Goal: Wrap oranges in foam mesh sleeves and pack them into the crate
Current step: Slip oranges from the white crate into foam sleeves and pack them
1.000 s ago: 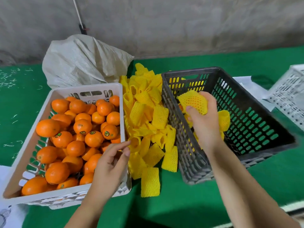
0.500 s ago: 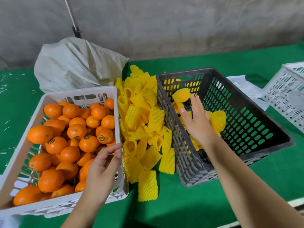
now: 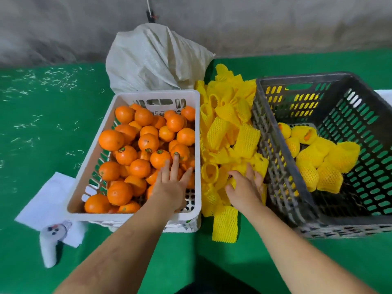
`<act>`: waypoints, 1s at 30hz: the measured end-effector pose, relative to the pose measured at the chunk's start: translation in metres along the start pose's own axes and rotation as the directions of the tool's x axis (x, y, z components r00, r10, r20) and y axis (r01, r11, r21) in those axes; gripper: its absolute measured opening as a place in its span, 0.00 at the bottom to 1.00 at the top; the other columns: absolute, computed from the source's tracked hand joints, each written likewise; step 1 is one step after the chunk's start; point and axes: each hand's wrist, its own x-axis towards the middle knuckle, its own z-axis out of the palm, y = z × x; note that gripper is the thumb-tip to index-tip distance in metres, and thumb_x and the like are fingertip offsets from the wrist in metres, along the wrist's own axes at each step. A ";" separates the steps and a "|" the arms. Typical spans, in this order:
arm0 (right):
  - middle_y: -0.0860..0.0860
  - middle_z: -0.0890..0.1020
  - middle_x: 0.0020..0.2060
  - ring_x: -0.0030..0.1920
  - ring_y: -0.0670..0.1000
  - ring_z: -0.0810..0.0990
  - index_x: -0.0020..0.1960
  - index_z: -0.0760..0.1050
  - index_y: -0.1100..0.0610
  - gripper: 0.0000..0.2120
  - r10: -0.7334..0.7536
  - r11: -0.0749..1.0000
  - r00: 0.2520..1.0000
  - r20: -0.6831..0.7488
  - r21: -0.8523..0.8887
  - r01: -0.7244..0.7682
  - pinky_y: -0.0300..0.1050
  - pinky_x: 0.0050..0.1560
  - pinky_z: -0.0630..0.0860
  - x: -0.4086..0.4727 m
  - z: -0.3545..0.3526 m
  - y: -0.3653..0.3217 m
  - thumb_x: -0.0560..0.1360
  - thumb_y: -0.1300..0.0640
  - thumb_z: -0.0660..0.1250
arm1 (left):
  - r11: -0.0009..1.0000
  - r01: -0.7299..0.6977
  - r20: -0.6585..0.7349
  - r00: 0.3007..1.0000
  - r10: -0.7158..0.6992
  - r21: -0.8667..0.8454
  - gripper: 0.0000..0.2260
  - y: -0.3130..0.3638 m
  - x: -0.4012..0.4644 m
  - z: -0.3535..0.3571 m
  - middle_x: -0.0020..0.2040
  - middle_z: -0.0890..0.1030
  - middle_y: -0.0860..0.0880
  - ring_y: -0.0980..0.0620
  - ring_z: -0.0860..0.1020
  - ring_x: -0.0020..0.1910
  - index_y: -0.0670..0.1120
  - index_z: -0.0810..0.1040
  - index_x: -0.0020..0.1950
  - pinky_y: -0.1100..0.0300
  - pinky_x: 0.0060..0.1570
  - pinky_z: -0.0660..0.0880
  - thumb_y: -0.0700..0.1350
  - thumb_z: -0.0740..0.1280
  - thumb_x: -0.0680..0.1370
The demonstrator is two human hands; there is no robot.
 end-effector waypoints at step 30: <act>0.45 0.83 0.46 0.43 0.46 0.81 0.55 0.78 0.42 0.09 0.004 0.540 0.915 -0.403 0.771 0.337 0.38 0.42 0.78 -0.047 -0.064 -0.054 0.81 0.57 0.69 | -0.508 -0.345 -0.193 0.925 -0.328 -0.789 0.32 0.024 -0.029 -0.049 0.69 0.80 0.47 0.45 0.81 0.66 0.52 0.72 0.77 0.49 0.60 0.80 0.64 0.72 0.77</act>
